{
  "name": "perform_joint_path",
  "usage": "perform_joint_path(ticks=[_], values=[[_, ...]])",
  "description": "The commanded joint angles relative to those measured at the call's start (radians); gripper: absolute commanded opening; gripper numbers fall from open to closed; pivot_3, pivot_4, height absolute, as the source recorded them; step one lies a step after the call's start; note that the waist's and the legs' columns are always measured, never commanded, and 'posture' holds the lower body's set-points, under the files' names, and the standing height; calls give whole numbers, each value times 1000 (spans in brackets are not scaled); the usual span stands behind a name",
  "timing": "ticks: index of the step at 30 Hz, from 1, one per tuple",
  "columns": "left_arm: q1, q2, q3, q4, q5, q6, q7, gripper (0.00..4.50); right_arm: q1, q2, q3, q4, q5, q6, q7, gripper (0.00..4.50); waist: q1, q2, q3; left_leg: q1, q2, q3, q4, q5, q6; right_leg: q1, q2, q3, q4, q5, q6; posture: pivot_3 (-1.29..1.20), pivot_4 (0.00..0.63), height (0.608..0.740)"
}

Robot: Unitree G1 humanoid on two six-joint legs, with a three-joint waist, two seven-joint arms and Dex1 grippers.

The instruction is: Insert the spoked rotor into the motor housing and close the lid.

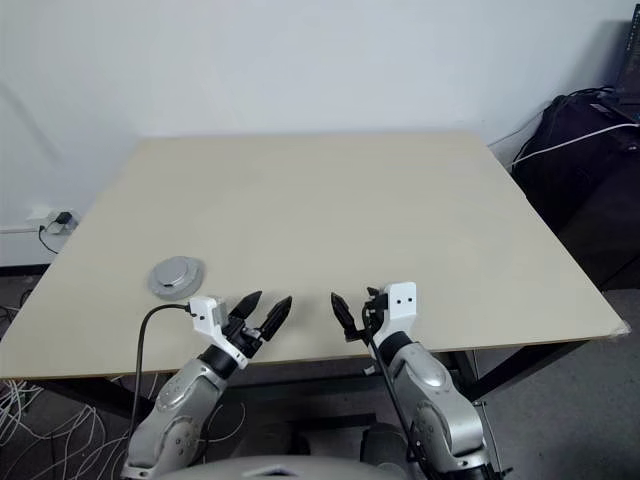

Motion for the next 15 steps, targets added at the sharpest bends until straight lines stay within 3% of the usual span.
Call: perform_joint_path(ticks=[1,15], values=[[-8,4,-25,33,104,-153,-33,4486,16,-26,28,29,-140,-153,19,4500,0,-2,1,1,0,0,0,0,0,1,-2,0,0,0,0,0,0,740],[71,10,6,-38,130,-150,1,4486,118,3,11,59,-207,-269,40,4500,6,-6,4,1,2,-3,2,-1,0,2,-5,-1,2,-1,0,0,0,740]])
